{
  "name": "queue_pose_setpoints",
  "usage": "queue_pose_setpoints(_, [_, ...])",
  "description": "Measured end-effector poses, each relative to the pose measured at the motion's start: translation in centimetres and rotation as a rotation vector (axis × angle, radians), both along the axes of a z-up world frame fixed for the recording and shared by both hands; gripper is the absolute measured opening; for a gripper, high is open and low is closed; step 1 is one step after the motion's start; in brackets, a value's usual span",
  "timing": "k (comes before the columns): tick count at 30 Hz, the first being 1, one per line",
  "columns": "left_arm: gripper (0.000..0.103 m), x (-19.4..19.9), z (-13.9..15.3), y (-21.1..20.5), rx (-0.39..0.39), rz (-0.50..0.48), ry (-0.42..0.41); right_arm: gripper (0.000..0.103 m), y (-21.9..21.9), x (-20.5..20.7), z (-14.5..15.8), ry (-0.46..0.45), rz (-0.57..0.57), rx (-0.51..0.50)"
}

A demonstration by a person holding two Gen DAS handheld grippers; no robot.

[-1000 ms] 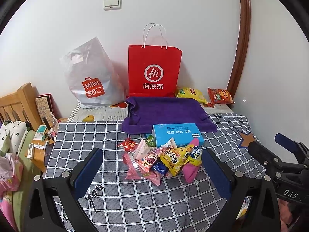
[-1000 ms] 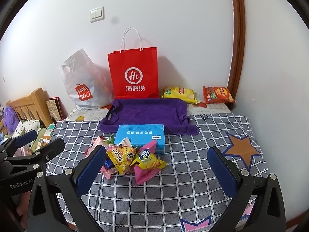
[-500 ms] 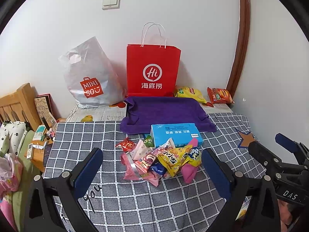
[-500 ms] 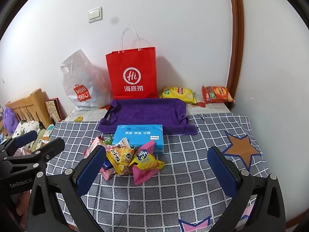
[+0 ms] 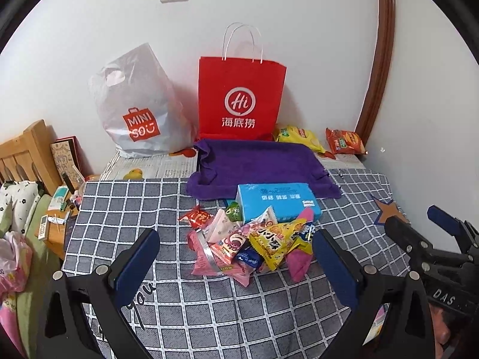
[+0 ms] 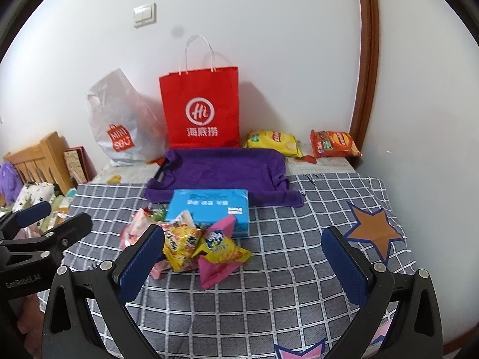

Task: Organize snacks
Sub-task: 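Grasp the yellow potato-stick bag with the right tool while the left tool grasps the pink candy bar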

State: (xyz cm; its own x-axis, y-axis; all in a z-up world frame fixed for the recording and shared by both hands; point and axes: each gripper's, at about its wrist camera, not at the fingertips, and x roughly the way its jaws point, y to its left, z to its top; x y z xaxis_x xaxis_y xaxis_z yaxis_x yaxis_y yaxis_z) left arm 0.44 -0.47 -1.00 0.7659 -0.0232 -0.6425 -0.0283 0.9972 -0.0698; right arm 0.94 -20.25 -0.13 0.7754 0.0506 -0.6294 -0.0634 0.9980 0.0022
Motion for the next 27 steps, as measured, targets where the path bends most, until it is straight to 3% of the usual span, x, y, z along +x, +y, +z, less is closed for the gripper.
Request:
queue_pose_setpoints(10, [0.102,2.5,-3.0,1.3,-0.006,0.025,0.043,0.103,-0.7,1.9,-2.3,-0.005,-0.053,-0.033])
queue_pose_setpoints(16, [0.098,4.6,-5.1,2.8,-0.046,0.058,0.097,0.103,-1.4,3.8,-4.4,0.008,-0.011,0.024])
queue_pose_setpoints(24, [0.098,7.0,-7.2,4.5,-0.102,0.059,0.163,0.103,0.0,6.6,-7.7,0.104,0.078,0.021])
queue_pose_setpoints(27, [0.098,7.6,-7.8,5.3,-0.117,0.059,0.175,0.098,0.7,7.3,-9.3,0.129,0.108,0.015])
